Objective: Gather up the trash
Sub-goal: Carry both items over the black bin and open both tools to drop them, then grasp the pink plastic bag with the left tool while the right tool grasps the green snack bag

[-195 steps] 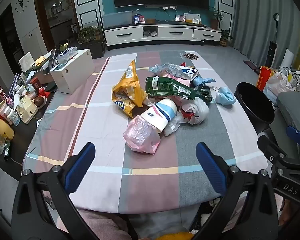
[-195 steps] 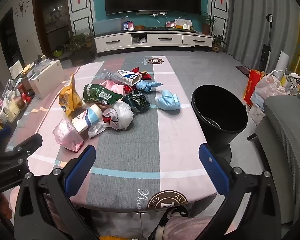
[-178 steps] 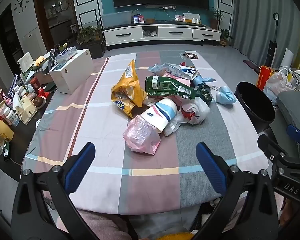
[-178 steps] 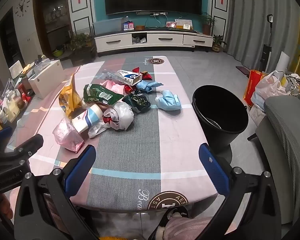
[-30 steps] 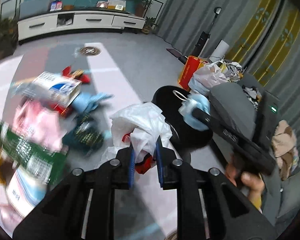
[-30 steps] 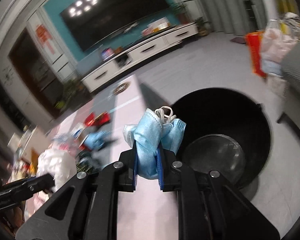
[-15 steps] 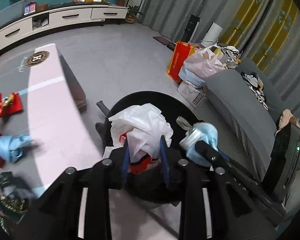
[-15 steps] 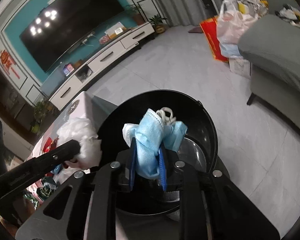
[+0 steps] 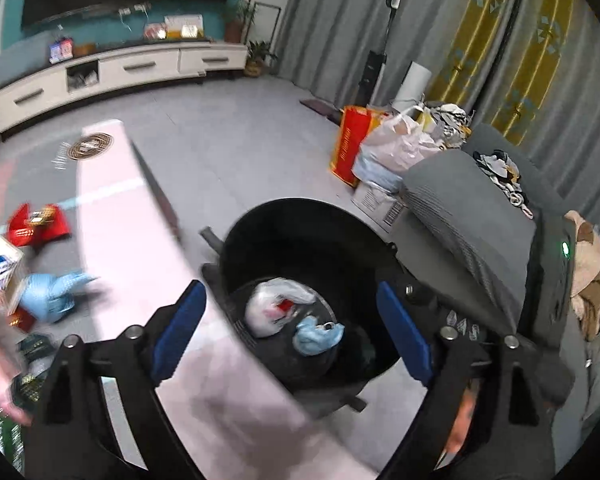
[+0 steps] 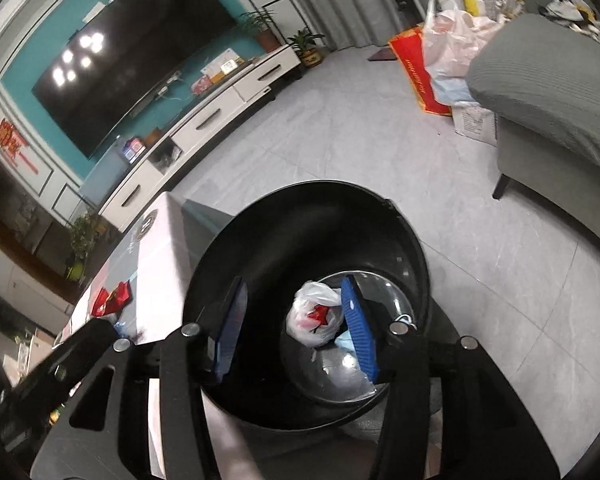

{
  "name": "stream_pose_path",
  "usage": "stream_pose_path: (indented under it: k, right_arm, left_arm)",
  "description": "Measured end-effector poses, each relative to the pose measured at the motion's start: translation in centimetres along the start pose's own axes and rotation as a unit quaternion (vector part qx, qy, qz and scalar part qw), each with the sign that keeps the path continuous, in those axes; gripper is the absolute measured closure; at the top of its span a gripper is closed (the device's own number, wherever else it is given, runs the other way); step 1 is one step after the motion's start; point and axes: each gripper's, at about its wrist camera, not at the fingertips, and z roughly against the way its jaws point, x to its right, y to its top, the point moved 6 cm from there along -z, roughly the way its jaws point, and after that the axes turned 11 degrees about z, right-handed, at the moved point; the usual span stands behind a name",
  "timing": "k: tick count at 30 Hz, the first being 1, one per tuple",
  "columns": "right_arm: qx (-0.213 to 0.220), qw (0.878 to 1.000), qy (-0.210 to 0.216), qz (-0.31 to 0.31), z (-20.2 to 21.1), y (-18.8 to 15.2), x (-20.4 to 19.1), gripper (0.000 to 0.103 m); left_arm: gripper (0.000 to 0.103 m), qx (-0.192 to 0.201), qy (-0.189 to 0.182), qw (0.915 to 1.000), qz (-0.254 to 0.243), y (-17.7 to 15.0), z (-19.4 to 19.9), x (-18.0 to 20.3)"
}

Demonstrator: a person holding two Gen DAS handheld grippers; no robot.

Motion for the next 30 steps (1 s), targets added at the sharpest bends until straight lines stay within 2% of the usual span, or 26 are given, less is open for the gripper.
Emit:
stream_pose_path:
  k: [2,4,8,10,15,18,21,22,24,27,30]
  right_arm:
    - [0.003,1.000,0.006,0.014,0.2,0.1,-1.1,0.052]
    - [0.004,0.999,0.017,0.029,0.6,-0.1,-2.7,0.042]
    - [0.002,0.996,0.042,0.074,1.3,-0.8,-6.5,0.040]
    - [0.003,0.993,0.058,0.101,1.7,-1.4,-8.6,0.036]
    - [-0.012,0.977,0.146,0.156,2.5,-3.4,-14.4,0.033]
    - [-0.022,0.966,0.186,0.181,2.6,-4.5,-17.2,0.032]
    - [-0.031,0.957,0.205,0.205,2.4,-5.7,-19.5,0.032]
    - [-0.036,0.953,0.209,0.215,2.2,-6.1,-20.2,0.032]
    - [-0.045,0.949,0.214,0.228,2.0,-6.9,-21.4,0.032]
    - [-0.061,0.940,0.226,0.249,1.5,-8.3,-23.4,0.032]
    - [-0.071,0.930,0.239,0.272,1.3,-9.5,-24.9,0.032]
  left_arm:
    - [0.008,0.014,0.011,0.9998,-0.005,-0.7,1.9,-1.0]
    - [0.006,0.026,0.016,0.9995,-0.008,-1.3,3.9,-1.9]
    - [0.004,0.050,0.042,0.9978,-0.014,-2.1,8.3,-4.0]
    - [0.004,0.059,0.044,0.9973,-0.006,-2.4,10.8,-5.7]
    - [0.003,0.087,0.061,0.9936,0.038,-2.6,16.6,-10.5]
    - [0.003,0.104,0.090,0.9879,0.072,-3.3,19.8,-15.1]
    - [0.003,0.120,0.142,0.9759,0.114,-5.3,22.9,-20.8]
    - [0.003,0.121,0.146,0.9740,0.125,-5.8,23.4,-21.9]
    - [0.003,0.117,0.140,0.9698,0.162,-7.2,24.3,-24.8]
    - [0.003,0.100,0.116,0.9681,0.199,-8.0,24.3,-26.9]
    - [0.003,0.069,0.103,0.9733,0.193,-9.0,23.6,-27.4]
